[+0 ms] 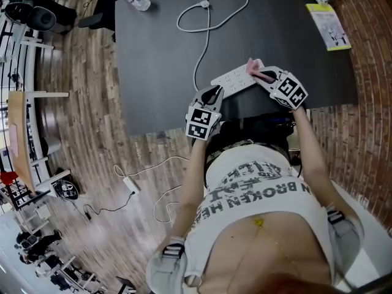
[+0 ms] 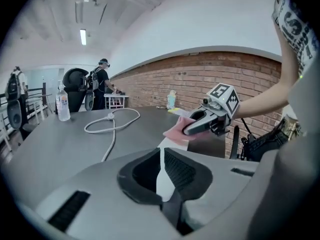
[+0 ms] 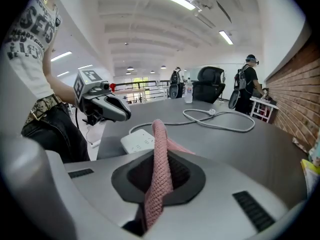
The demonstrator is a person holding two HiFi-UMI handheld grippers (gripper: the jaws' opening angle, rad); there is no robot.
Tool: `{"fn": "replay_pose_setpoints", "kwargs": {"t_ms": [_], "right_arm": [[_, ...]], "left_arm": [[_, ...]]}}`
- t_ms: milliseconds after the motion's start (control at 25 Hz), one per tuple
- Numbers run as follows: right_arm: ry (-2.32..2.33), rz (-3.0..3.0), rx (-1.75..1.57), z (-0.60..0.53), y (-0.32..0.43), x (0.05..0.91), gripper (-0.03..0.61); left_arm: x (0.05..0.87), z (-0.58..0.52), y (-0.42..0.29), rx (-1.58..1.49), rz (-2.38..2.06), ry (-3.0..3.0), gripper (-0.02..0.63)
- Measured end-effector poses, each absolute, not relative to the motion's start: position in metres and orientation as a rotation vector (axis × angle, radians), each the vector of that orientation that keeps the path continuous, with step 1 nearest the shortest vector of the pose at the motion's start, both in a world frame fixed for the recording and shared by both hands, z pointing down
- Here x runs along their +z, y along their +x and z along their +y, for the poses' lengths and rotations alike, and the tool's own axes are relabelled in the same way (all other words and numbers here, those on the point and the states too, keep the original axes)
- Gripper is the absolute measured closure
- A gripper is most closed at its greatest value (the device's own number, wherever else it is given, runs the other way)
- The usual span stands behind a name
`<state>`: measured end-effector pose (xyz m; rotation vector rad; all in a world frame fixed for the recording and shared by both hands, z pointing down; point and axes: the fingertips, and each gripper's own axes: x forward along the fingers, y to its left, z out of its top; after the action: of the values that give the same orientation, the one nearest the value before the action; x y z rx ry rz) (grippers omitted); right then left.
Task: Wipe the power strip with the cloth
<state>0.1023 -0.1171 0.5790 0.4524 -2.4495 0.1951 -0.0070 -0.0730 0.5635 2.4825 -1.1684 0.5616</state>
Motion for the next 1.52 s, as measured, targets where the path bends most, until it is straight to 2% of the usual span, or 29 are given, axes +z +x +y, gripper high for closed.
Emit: {"fn": "replay_pose_setpoints", "kwargs": {"t_ms": [240, 840, 1080, 1520], "right_arm": [[0.382, -2.568, 0.072, -0.102, 0.071, 0.527, 0.561], [0.614, -2.877, -0.023, -0.078, 0.054, 0.401, 0.561], [0.677, -2.926, -0.007, -0.069, 0.056, 0.38, 0.563], [0.692, -2.943, 0.017, -0.06, 0.06, 0.369, 0.563]], "left_arm": [[0.522, -0.074, -0.006, 0.422, -1.212, 2.524, 0.604], [0.403, -0.068, 0.007, 0.13, -1.293, 2.666, 0.606], [0.373, -0.061, 0.015, 0.094, -1.308, 2.72, 0.606], [0.367, -0.057, 0.02, 0.107, -1.311, 2.752, 0.606]]}}
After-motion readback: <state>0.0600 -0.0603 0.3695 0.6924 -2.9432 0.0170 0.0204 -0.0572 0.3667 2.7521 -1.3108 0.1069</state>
